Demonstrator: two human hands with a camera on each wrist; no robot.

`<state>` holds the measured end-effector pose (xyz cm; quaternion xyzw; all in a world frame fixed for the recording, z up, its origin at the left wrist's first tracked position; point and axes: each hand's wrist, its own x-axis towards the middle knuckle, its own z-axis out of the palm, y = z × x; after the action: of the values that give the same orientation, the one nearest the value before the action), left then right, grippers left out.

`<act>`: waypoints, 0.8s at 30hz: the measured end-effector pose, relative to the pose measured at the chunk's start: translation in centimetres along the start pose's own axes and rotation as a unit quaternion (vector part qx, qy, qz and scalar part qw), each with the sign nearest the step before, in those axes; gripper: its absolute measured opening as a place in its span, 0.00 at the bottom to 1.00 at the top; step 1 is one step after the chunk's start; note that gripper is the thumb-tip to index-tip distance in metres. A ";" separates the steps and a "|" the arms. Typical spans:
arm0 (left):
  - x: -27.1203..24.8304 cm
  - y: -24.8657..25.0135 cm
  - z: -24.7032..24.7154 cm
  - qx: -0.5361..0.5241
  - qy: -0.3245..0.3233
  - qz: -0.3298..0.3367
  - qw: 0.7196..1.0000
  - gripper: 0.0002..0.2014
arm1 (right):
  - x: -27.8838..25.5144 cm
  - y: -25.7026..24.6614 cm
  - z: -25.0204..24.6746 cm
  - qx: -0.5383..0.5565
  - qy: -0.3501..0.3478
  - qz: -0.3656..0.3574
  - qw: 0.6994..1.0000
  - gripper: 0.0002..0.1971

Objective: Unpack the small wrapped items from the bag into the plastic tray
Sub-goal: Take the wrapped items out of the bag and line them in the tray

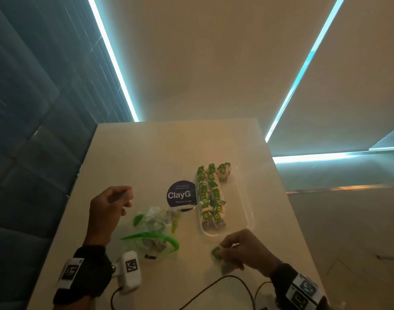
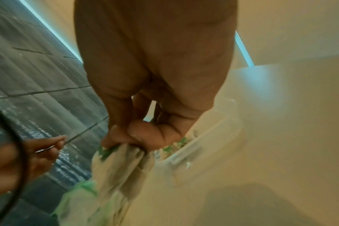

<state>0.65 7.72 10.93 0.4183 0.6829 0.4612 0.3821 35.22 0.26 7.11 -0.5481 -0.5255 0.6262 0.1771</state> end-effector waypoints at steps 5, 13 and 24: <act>-2.4 -1.6 -1.1 0.148 -0.237 -0.108 0.954 0.06 | 2.4 -0.4 -3.4 -0.011 0.193 -0.019 0.981 0.07; -5.3 -5.1 1.9 0.254 -0.311 -0.124 0.908 0.12 | 11.6 -3.1 -9.1 0.012 0.359 0.003 0.933 0.10; -5.1 -7.0 2.1 0.229 -0.268 -0.156 0.923 0.09 | 19.2 -2.6 -10.1 -0.033 0.312 0.098 0.945 0.09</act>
<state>2.89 2.15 4.40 0.4904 0.6985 0.0971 0.5120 36.62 21.27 1.29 -0.7703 -0.4083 0.4204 0.2513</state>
